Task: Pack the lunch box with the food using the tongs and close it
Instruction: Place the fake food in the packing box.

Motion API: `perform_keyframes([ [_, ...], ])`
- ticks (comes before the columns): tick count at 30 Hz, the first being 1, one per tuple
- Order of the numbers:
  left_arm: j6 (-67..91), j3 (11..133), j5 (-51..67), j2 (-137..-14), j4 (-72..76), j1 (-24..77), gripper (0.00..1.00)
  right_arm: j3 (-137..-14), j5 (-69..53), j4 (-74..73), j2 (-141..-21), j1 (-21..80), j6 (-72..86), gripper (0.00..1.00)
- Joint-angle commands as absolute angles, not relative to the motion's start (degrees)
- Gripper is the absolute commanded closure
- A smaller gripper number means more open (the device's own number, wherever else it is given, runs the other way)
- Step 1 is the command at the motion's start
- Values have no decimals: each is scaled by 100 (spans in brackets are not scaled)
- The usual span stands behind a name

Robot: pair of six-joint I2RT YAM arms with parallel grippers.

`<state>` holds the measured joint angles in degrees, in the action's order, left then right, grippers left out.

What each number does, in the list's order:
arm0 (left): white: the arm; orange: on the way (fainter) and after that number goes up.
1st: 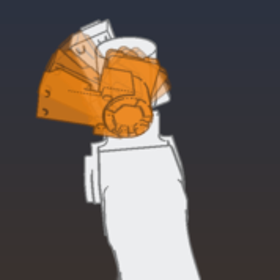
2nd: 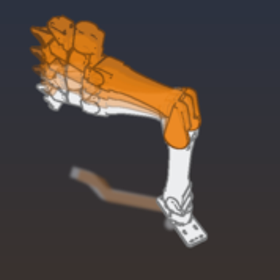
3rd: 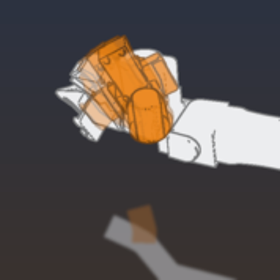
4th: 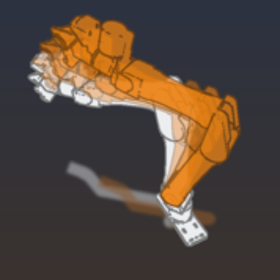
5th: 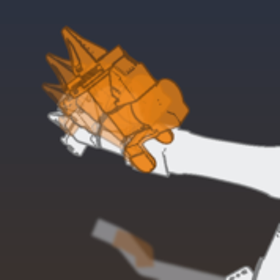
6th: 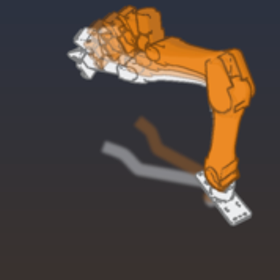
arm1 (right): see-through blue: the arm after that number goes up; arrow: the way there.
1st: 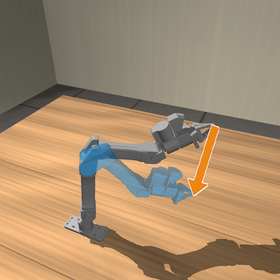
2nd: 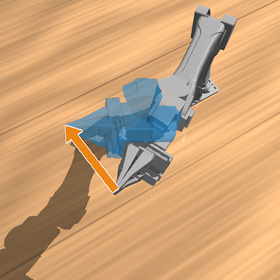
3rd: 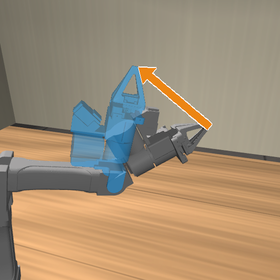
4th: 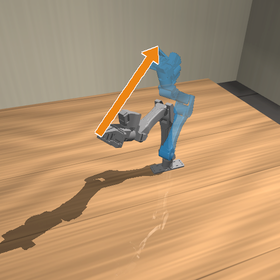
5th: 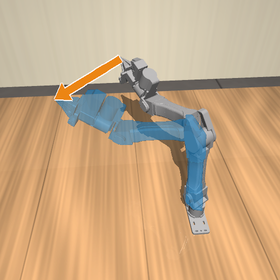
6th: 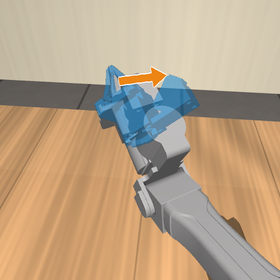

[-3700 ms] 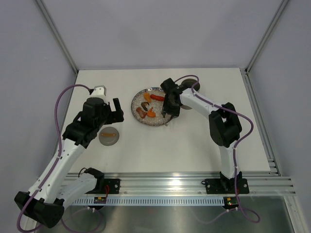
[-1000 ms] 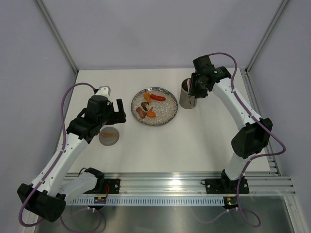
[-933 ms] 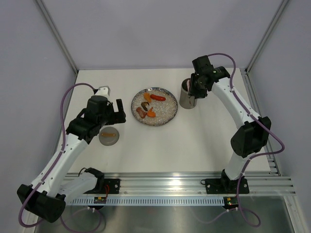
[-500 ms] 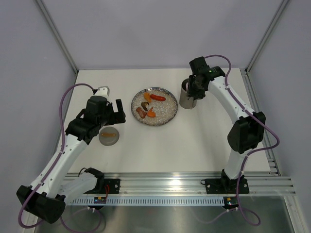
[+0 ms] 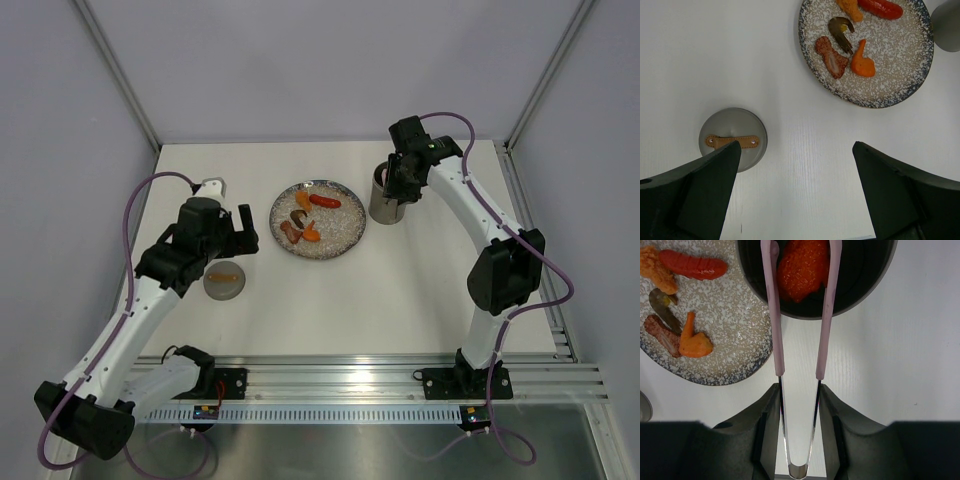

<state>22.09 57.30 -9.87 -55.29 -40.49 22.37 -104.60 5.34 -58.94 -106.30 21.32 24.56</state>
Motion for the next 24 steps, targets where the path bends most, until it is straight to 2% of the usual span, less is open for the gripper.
perform_keyframes([
  [1,2224,5933,-949,-5581,-3832,2250,1,-10758,563,-5774,-10617,2101,2399,59],
  [6,2206,5933,-940,-5581,-3832,2250,1,-10784,615,-5792,-10635,2101,2417,58],
  [8,2189,5933,-949,-5581,-3832,2250,1,-10793,624,-5792,-10635,2101,2426,54],
  [17,2197,5871,-958,-5581,-3814,2250,1,-10793,615,-5766,-10635,2101,2399,55],
  [20,2189,5871,-967,-5572,-3823,2250,1,-10775,598,-5722,-10573,2101,2391,67],
  [22,2188,5871,-984,-5572,-3832,2250,1,-10775,528,-5661,-10486,2109,2356,80],
  [24,2197,5871,-1010,-5564,-3832,2250,1,-10740,431,-5590,-10415,2109,2320,85],
])
